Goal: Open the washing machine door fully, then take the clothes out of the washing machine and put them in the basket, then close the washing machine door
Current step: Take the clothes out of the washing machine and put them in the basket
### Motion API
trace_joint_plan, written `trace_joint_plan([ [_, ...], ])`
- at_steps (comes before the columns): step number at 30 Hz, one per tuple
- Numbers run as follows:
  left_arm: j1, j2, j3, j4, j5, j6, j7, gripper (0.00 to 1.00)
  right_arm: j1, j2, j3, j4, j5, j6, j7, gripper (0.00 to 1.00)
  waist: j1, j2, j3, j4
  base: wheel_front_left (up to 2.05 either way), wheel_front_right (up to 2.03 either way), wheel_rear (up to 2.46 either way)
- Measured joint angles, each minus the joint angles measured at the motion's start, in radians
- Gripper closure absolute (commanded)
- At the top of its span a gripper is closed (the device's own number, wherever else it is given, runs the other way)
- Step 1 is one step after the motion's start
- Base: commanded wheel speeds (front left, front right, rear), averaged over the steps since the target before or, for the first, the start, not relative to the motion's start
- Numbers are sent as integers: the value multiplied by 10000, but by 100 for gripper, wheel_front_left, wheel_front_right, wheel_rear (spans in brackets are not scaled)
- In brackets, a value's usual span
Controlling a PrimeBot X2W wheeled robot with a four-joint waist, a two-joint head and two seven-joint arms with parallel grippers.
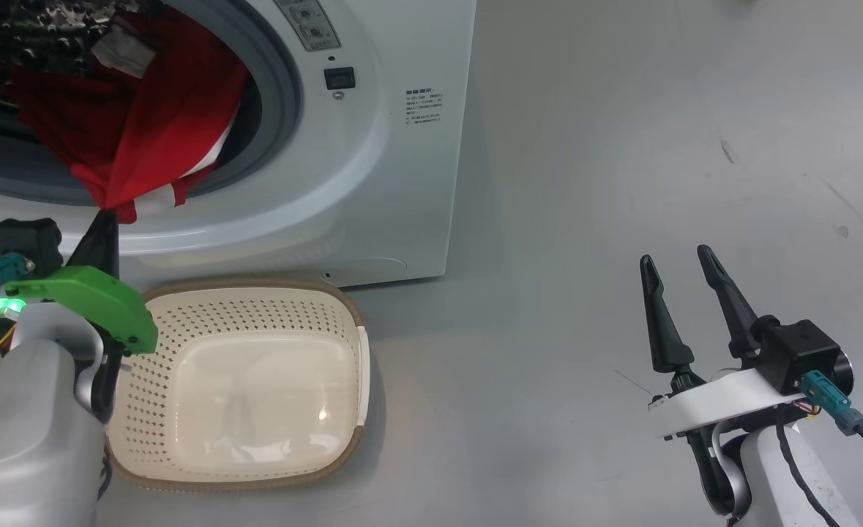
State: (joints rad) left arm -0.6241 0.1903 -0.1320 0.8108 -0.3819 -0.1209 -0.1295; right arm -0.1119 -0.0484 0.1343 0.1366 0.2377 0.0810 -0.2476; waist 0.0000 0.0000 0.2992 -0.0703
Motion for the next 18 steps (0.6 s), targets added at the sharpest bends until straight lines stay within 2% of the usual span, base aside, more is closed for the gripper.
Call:
trace_joint_plan([
  [7, 696, -184, -140, -462, 58, -2, -821, 100, 257, 0, 12, 90, -2, 2, 0, 0, 0, 0, -469, 318, 0, 0, 0],
  [18, 1686, -176, -364, -1331, 499, -31, -1197, 100, 426, 2, 61, 205, -2, 48, 0, 0, 0, 0, -1087, 684, 0, 0, 0],
])
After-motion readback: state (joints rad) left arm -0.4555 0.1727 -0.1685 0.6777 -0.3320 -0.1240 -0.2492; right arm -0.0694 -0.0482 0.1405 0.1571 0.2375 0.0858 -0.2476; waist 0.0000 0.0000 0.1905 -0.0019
